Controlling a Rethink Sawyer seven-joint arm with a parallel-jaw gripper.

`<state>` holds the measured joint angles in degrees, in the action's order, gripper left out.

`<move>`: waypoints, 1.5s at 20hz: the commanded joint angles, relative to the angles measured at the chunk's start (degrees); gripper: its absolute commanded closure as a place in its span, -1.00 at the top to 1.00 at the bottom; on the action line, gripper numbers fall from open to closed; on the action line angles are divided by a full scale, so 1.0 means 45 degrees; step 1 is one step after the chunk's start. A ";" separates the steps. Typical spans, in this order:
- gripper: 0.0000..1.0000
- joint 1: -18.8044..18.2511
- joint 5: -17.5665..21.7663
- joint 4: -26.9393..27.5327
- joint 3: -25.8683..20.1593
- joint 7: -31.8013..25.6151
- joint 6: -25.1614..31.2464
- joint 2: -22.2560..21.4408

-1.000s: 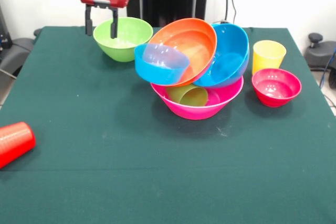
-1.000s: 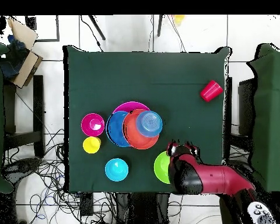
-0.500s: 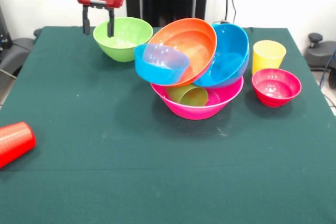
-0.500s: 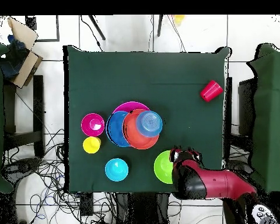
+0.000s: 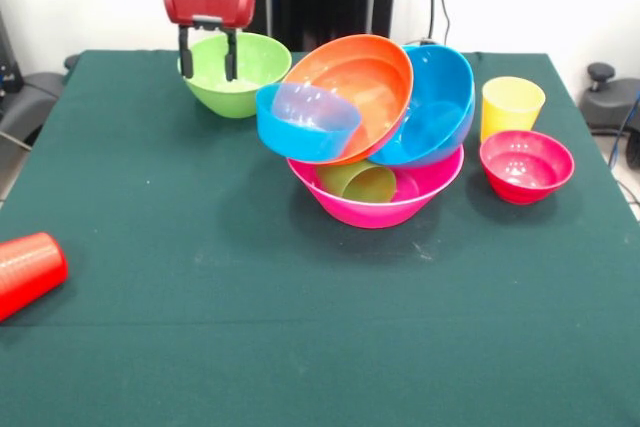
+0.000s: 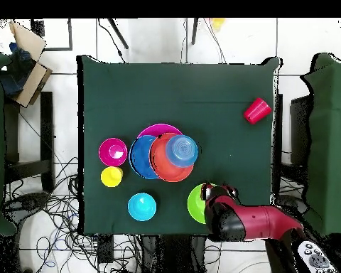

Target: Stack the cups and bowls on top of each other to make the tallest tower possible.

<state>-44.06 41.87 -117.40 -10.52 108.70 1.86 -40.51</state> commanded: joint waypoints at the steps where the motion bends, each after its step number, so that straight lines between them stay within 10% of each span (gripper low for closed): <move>1: 1.00 0.0311 0.0955 0.1070 -0.1161 -0.0326 0.0324 0.0537; 16: 1.00 0.1358 0.0966 0.2513 -0.0323 0.0069 -0.0241 0.1767; 22: 1.00 0.0724 0.1476 0.1840 -0.0693 0.0490 -0.2625 0.1258; 30: 1.00 -0.0506 0.1848 0.0622 -0.2238 0.0911 -0.2744 -0.0164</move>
<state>-45.80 46.06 -112.52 -13.09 108.70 -9.47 -38.11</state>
